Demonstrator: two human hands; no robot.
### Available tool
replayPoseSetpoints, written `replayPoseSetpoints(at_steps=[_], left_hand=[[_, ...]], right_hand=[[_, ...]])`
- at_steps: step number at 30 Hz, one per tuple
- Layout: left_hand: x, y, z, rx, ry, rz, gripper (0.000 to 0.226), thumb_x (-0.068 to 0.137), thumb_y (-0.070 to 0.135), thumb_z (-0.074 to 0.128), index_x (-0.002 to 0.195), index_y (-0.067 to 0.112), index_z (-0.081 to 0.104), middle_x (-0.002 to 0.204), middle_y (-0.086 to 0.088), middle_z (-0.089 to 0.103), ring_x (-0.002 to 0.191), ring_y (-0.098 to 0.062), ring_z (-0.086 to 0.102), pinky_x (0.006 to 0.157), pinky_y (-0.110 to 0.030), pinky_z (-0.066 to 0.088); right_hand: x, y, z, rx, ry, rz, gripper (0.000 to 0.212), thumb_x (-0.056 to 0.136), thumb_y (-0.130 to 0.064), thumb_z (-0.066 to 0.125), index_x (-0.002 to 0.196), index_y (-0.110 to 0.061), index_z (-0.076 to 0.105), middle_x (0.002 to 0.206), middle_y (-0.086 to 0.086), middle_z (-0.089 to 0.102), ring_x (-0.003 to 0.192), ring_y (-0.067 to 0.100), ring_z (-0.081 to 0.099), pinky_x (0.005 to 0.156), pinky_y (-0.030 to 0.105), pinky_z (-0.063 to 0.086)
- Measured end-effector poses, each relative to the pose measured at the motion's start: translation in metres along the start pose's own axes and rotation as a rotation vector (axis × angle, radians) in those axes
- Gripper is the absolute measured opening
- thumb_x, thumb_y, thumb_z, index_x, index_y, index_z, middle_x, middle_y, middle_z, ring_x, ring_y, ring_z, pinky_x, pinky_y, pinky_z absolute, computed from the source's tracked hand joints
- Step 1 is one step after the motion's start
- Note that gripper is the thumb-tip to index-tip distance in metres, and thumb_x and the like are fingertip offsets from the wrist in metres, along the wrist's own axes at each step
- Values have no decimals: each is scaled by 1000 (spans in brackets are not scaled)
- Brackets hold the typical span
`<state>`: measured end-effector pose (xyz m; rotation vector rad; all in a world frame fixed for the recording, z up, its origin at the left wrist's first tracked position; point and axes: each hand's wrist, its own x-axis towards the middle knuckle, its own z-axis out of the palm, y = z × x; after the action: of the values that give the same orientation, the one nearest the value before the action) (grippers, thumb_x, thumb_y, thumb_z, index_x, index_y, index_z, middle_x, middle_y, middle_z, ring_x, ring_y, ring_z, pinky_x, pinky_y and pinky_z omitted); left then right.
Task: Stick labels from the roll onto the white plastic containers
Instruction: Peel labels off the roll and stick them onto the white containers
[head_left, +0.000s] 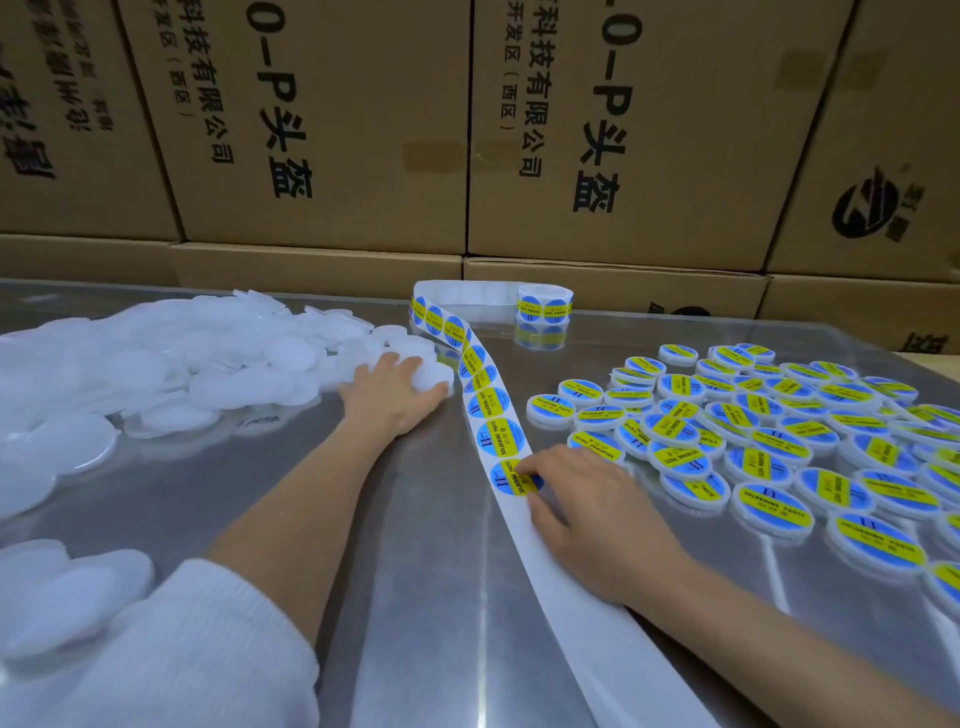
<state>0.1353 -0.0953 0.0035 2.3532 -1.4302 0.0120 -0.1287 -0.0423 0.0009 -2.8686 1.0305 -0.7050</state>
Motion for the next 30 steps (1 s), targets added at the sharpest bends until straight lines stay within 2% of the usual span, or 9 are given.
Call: replayPoseSetpoints(at_steps=[8,13,19,24,27,30], left_hand=[[-28,0,-5,-61,67,116,56,87,52,52,136,27,45,143,-3,37,126,-32,41,101,-44,39],[-63,0,-10,-100,88,196,44,91,43,51,133,30,47,137,0,41,117,-23,51,90,-36,45],[-101,3,-13,-86,164,261,39,94,31,48,133,28,47,131,0,43,108,-27,54,82,-35,45],[-115,4,-18,-134,165,260,38,90,30,53,128,24,51,124,4,46,104,-23,55,82,-33,46],[-118,3,-25,-215,140,258,38,81,27,61,118,27,57,112,11,51,102,-14,54,83,-30,43],[-120,2,-32,-243,113,244,37,75,26,65,111,31,60,100,14,51,98,-12,53,82,-29,42]], right_hand=[[1,1,-1,2,-3,27,29,94,-29,43,122,-26,50,116,-7,55,110,15,47,91,29,35],[1,0,-3,37,-6,38,25,94,-28,45,117,-24,53,110,-6,57,106,16,49,88,28,35],[3,2,-3,142,8,120,24,94,-29,46,115,-26,56,107,-13,60,103,12,51,85,29,40],[3,3,-4,199,33,151,24,92,-27,50,114,-27,58,102,-17,65,102,11,53,84,28,42],[3,3,-4,236,48,169,22,90,-26,52,111,-28,61,94,-18,66,99,10,55,84,29,43],[2,5,-5,285,65,214,22,91,-28,52,108,-31,65,91,-14,70,94,9,60,82,31,46]])
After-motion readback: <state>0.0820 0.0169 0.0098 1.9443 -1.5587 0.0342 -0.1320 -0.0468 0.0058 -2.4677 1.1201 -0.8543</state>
